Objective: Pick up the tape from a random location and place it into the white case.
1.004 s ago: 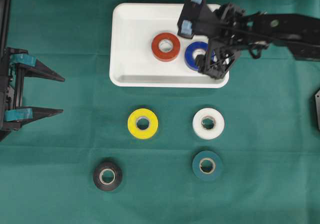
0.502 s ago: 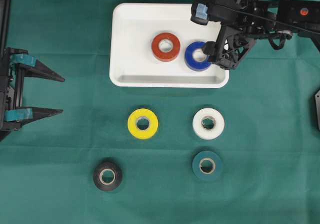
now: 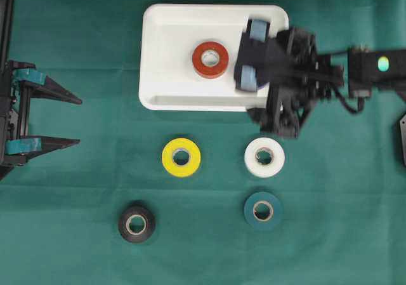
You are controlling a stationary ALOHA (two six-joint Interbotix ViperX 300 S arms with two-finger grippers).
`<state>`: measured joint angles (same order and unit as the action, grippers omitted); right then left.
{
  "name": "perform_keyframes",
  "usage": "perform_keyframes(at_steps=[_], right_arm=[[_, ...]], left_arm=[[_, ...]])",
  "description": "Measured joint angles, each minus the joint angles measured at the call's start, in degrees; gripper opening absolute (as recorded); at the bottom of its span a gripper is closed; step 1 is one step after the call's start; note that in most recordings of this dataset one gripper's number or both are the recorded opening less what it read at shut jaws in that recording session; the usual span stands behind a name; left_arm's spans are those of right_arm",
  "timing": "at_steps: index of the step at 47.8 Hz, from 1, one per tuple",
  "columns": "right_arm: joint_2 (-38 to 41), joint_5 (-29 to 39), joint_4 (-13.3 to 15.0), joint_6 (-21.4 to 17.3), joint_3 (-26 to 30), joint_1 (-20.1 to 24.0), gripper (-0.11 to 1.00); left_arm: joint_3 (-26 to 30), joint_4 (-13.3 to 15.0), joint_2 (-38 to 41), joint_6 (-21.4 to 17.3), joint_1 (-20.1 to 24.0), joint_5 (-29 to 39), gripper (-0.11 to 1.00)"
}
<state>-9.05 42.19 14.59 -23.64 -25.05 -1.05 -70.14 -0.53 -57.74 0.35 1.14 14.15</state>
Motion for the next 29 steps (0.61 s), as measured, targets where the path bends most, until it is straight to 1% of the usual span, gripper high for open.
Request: perform_keyframes(at_steps=[6, 15, 22, 29], right_arm=[[0.0, 0.0, 0.0, 0.0, 0.0, 2.5, 0.88], [-0.8, 0.1, 0.0, 0.5, -0.1, 2.4, 0.88], [-5.3, 0.2, 0.0, 0.6, -1.9, 2.5, 0.88], [-12.0, -0.3, 0.0, 0.6, -5.8, 2.6, 0.88]], left_arm=[[0.1, 0.0, 0.0, -0.1, 0.0, 0.0, 0.97], [0.0, 0.0, 0.0, -0.1, 0.0, 0.0, 0.97], [0.1, 0.0, 0.0, -0.1, 0.0, 0.0, 0.97], [0.1, 0.0, -0.1, -0.1, -0.1, 0.0, 0.97]])
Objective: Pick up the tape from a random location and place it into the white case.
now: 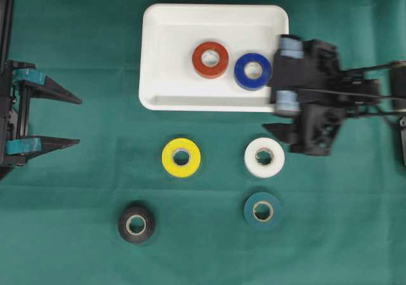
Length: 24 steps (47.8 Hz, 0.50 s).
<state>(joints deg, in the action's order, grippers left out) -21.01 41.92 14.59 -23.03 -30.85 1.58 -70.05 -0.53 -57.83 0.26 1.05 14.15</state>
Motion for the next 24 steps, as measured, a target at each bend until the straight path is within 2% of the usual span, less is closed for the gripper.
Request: perform_keyframes(at_steps=[24], right_arm=[[-23.7, -5.9, 0.2, 0.0, -14.9, 0.2, 0.88]], left_arm=[[0.0, 0.0, -0.4, 0.0, 0.1, -0.1, 0.97]])
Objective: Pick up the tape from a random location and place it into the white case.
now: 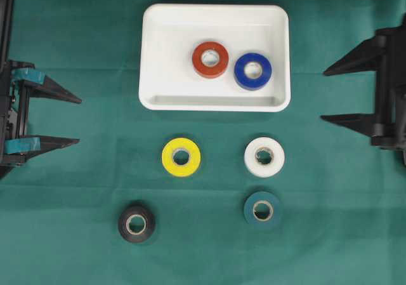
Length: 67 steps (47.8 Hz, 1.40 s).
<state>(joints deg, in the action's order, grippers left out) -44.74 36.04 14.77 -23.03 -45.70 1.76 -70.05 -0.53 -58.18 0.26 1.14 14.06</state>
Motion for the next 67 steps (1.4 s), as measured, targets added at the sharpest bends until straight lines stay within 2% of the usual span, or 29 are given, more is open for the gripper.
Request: perform_keyframes(at_steps=[8, 16, 28, 52, 59, 67], right_arm=[[-5.2, -2.6, 0.5, 0.0, -5.0, 0.0, 0.88], [-8.4, -8.2, 1.1, 0.0, -10.6, 0.0, 0.88], [-9.3, -17.4, 1.1, -0.4, -18.5, 0.0, 0.88], [-9.2, -18.5, 1.1, -0.4, -19.0, -1.5, 0.88], [-9.2, -18.5, 1.2, -0.4, -19.0, -1.5, 0.88], [-9.1, -18.5, 1.2, -0.4, -19.0, -1.5, 0.88]], left_arm=[[-0.1, 0.0, 0.0, 0.0, 0.0, 0.0, 0.97], [0.0, 0.0, 0.0, 0.0, 0.0, -0.2, 0.97], [-0.1, 0.0, 0.0, 0.0, 0.0, -0.2, 0.97], [-0.1, 0.4, -0.1, 0.4, -0.3, 0.5, 0.97], [-0.1, 0.4, -0.1, 1.7, -3.2, 0.9, 0.97], [-0.1, 0.5, -0.1, 2.7, -8.8, 0.7, 0.97]])
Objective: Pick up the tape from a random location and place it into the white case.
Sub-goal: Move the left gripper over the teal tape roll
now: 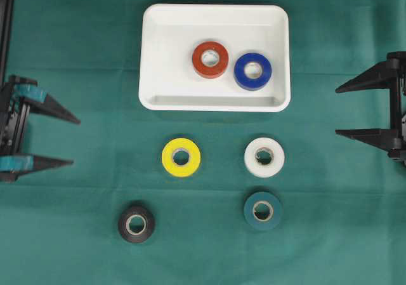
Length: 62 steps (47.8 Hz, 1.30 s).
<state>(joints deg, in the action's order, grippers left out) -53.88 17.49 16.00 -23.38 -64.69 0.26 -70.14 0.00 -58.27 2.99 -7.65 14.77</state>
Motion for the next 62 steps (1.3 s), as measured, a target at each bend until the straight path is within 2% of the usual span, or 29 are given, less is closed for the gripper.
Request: perform_keyframes(at_steps=[7, 11, 22, 36, 45, 62], right_arm=[[-0.1, 0.0, 0.0, 0.0, 0.0, 0.0, 0.88], [0.0, 0.0, -0.1, 0.0, 0.0, 0.0, 0.88], [-0.1, 0.0, 0.0, -0.2, 0.0, 0.0, 0.88], [-0.1, 0.0, -0.1, -0.2, 0.1, 0.0, 0.88], [0.0, 0.1, -0.1, -0.1, 0.2, 0.1, 0.88], [0.2, 0.0, 0.0, 0.1, 0.2, 0.0, 0.88]], left_arm=[[0.1, 0.0, 0.0, 1.0, -5.4, -0.4, 0.97], [0.0, 0.0, 0.1, 1.1, -6.9, -0.4, 0.97], [0.0, 0.0, 1.7, 1.3, -7.3, -1.7, 0.97], [1.9, 0.0, 9.7, 0.7, -7.3, -11.5, 0.97], [7.2, -0.1, 18.9, 0.4, -7.3, -14.6, 0.97], [23.7, -0.1, 37.8, -2.1, -7.3, -16.2, 0.97]])
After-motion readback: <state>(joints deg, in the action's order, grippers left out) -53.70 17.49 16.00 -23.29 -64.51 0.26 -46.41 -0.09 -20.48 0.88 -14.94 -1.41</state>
